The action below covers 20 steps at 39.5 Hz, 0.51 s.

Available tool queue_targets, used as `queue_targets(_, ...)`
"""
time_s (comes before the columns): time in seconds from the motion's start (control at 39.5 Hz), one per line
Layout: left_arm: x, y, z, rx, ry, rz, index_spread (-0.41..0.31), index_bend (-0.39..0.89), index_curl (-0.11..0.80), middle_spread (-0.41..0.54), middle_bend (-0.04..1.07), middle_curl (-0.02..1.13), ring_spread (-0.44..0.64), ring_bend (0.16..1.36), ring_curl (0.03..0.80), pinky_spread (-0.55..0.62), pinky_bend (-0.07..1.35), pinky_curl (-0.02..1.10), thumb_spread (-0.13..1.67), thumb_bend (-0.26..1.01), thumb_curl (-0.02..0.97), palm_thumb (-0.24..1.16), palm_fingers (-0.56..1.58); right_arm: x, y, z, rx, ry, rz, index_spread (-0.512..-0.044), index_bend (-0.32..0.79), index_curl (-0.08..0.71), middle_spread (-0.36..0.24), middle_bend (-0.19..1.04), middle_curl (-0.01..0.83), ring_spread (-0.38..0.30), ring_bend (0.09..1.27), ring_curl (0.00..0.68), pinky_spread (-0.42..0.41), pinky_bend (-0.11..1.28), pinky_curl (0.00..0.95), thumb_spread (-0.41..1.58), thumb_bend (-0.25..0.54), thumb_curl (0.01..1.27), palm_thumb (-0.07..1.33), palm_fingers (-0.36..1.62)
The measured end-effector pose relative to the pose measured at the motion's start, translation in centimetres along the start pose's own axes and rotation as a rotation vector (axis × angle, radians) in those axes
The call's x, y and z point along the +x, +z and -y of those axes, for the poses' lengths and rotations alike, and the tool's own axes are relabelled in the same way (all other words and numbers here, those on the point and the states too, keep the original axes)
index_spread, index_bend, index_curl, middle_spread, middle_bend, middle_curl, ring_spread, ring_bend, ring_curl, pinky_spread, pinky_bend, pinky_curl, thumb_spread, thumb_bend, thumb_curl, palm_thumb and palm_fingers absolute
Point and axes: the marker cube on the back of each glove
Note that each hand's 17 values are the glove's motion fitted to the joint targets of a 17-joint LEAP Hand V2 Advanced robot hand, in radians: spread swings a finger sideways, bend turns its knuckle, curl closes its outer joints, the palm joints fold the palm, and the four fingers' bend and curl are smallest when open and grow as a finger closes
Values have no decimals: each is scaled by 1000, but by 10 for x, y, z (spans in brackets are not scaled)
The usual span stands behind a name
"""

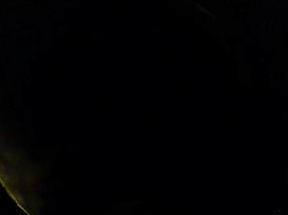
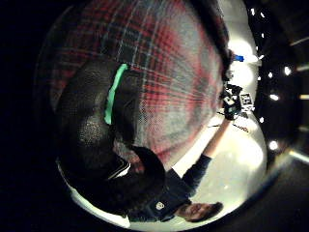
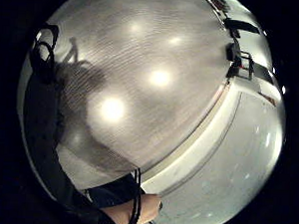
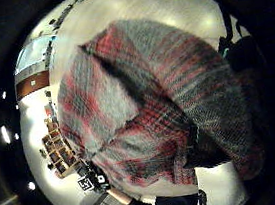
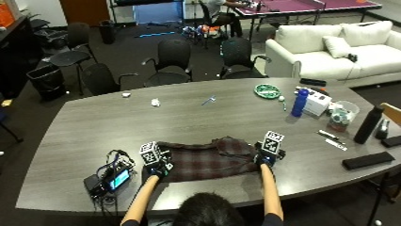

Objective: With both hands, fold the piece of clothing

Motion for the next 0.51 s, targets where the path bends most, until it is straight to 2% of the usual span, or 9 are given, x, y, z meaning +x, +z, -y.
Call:
queue_targets(0.08,9,-3,-1,-8,74,-115,-78,247,470,173,152,242,436,424,322,405,219,301,1327,3,306,186,152,21,-11,4,34,29,-2,-216,180,222,-183,343,495,-236,652,455,-293,710,397,757,-3,528,857,1226)
queue_targets(0.1,11,-4,1,3,93,-143,-74,253,471,167,150,242,411,437,325,369,232,307,1335,15,310,214,207,28,-16,6,50,42,-3,-218,186,232,-188,344,497,-239,651,456,-299,698,395,713,-9,538,869,1238)
queue_targets(0.15,16,-5,4,21,138,-188,-77,248,467,163,142,238,408,439,320,366,224,302,1336,10,307,216,196,38,-26,8,82,67,-2,-222,173,245,-195,339,499,-244,643,456,-307,694,395,665,-21,553,875,1233)
queue_targets(0.18,20,-5,6,33,165,-203,-74,265,472,155,142,242,378,447,326,323,243,315,1344,25,312,248,257,44,-32,9,97,79,0,-224,174,253,-199,343,502,-245,646,457,-309,683,392,628,-22,562,883,1246)
queue_targets(0.25,34,-4,7,65,268,-250,-70,278,473,138,140,236,328,434,319,246,269,324,1363,43,317,294,323,59,-61,9,152,112,4,-234,171,271,-207,339,505,-248,642,458,-316,673,391,553,-30,582,893,1251)
queue_targets(0.35,54,-5,4,27,402,-322,-68,290,476,109,159,247,295,422,320,195,259,333,1377,52,320,331,359,61,-93,21,210,155,-43,-235,168,292,-214,342,511,-251,637,459,-320,658,390,485,-33,605,902,1254)
queue_targets(0.41,57,-8,7,47,413,-310,-68,290,477,99,162,254,288,419,322,187,249,336,1381,52,320,340,368,52,-111,17,241,144,-64,-236,165,301,-213,343,513,-252,634,461,-321,655,392,454,-34,615,906,1253)
queue_targets(0.51,53,-27,9,105,331,-231,-67,292,476,88,157,261,276,413,320,172,233,340,1387,49,320,353,379,16,-163,-29,322,78,-109,-237,160,315,-215,342,517,-254,628,462,-324,652,395,416,-37,630,907,1251)
